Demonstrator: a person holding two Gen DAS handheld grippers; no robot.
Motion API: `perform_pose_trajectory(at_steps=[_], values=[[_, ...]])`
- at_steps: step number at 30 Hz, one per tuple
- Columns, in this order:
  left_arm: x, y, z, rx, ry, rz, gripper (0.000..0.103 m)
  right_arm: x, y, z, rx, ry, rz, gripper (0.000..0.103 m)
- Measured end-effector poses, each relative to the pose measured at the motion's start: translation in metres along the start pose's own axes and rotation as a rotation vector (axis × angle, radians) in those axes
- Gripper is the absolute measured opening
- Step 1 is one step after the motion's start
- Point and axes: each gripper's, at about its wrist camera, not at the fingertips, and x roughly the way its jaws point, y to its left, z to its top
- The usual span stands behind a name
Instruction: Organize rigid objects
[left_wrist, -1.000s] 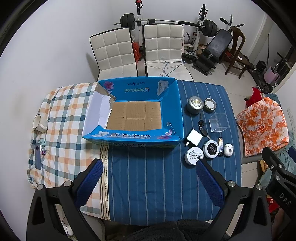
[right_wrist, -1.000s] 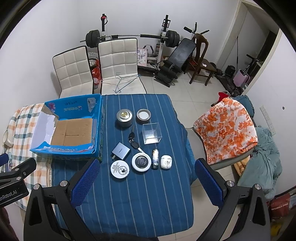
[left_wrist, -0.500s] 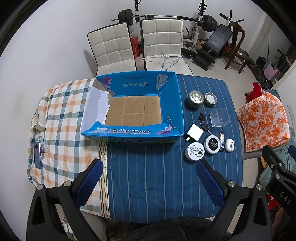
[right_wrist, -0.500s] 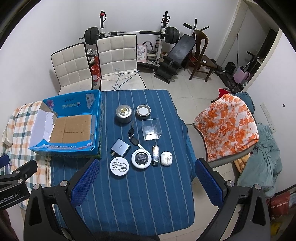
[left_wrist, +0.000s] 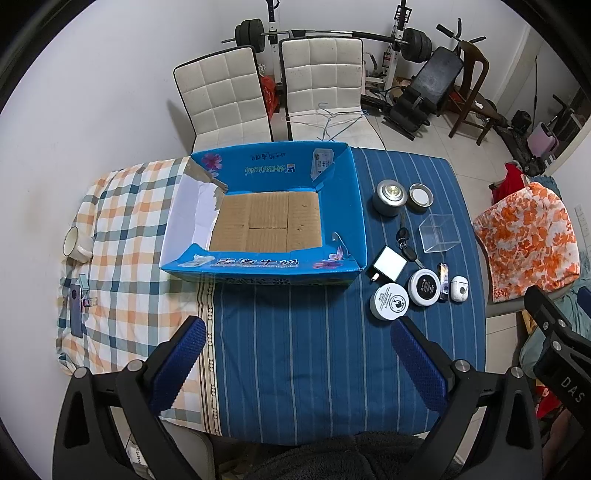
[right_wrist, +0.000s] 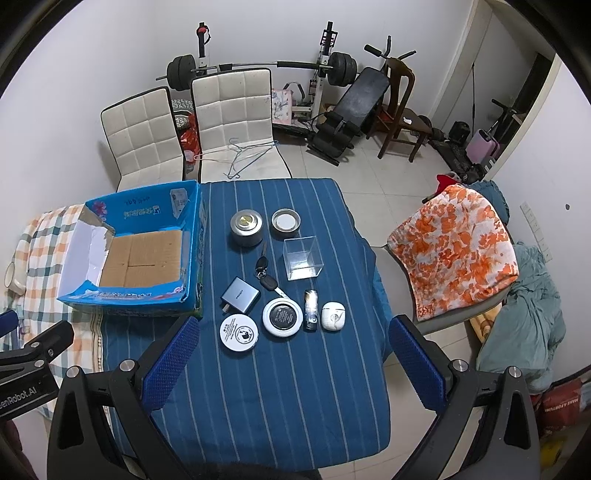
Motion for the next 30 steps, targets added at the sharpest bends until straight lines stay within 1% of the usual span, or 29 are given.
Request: perform_pose_trajectory(at_steps=[16,21,23,27,30], values=[[-0.001,0.002,0.006,-0.007,-0.002,0.003,0.103,0.001,0.006,0.002,-0.008,-0.010,0.003,0.103],[-0.001,0.002,0.006,-0.007,0.000,0.000,0.103,0.005,0.009,0.002,0.008,0.017,0.068,0.103],[-0.002,0.002,0.007,-0.007,0.001,0.000,0.103,0.008,0.007,0.000,0.008,0.026,0.075,0.103],[-0.002,-0.001,0.009,-0.004,0.000,-0.002,0.103,0.023,0.003,0.002,0.027,0.057,0.093,0.103],[0.003,-0.007,0.013,0.007,0.005,-0.009,0.103,0.051,-0.011,0.012,0.059,0.095,0.087,0.103]])
